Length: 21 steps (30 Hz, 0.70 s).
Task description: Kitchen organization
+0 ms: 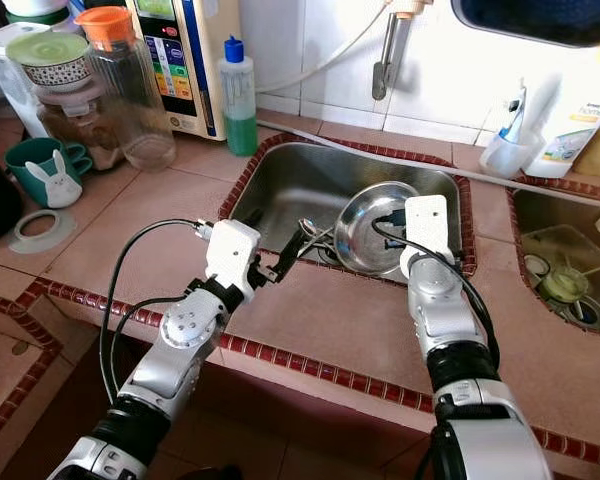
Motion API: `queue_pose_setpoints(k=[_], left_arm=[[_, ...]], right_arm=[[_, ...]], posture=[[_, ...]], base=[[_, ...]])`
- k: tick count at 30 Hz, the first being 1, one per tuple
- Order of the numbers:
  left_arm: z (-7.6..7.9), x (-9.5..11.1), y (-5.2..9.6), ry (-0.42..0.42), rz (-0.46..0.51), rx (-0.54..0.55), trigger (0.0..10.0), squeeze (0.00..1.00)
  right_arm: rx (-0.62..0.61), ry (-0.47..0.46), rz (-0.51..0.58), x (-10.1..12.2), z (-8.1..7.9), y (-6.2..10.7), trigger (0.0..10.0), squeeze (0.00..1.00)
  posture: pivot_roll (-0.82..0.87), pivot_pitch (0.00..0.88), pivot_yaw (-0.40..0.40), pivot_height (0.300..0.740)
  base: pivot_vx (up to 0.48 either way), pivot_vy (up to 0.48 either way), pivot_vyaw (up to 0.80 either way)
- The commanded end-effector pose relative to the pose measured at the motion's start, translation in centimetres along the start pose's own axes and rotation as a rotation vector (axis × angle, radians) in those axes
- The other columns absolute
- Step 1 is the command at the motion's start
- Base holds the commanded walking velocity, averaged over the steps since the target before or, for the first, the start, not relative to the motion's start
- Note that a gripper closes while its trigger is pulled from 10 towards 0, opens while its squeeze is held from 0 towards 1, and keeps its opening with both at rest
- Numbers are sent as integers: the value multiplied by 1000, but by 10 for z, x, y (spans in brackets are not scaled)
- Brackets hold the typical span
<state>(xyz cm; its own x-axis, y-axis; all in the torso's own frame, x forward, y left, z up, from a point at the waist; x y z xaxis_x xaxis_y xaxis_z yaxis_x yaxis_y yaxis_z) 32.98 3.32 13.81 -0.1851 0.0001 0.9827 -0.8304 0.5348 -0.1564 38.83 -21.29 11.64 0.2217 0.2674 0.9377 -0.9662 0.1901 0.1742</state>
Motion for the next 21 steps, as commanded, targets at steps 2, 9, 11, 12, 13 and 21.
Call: queue_pose_setpoints(k=[2,9,11,12,13,21], left_arm=[[7,2,0,9,-9,-31,10000,1000],[9,-4,4,19,-75,-52,10000,1000],[9,-6,5,27,-93,-55,10000,1000],[10,-6,5,25,-96,-57,10000,1000],[10,-6,6,22,-97,-60,10000,1000],[11,-7,6,21,-124,-69,10000,1000]], right_arm=[[23,29,-29,-8,-1,-1,10000,1000],[58,30,-48,-16,-7,-3,10000,1000],[73,25,-54,-17,-9,-3,10000,1000],[75,24,-55,-17,-9,-3,10000,1000],[78,20,-55,-17,-10,-3,10000,1000],[82,-35,-62,-18,-9,-4,10000,1000]], posture=[[148,61,-13,740],[149,62,-13,740],[149,62,-13,740],[156,61,-11,740],[156,61,-11,740],[157,57,-8,740]], base=[[0,0,0],[0,0,0],[0,0,0],[0,0,0],[0,0,0],[0,0,0]])
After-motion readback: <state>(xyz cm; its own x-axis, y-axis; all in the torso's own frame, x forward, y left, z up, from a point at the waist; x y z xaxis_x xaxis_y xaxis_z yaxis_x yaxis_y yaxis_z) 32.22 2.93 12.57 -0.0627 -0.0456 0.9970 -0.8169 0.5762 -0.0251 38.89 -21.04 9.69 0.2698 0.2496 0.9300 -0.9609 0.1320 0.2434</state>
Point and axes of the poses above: a point about 5 cm out from each wrist's last joint towards the gripper, its own y axis pointing back from the gripper into the wrist, its own x axis along the axis of the wrist's last joint, z = x × y, the point moved 2 cm from there along -y, pointing out of the wrist towards the gripper, and after that the axes turned 1 degree about y, right-handed, at the moved point
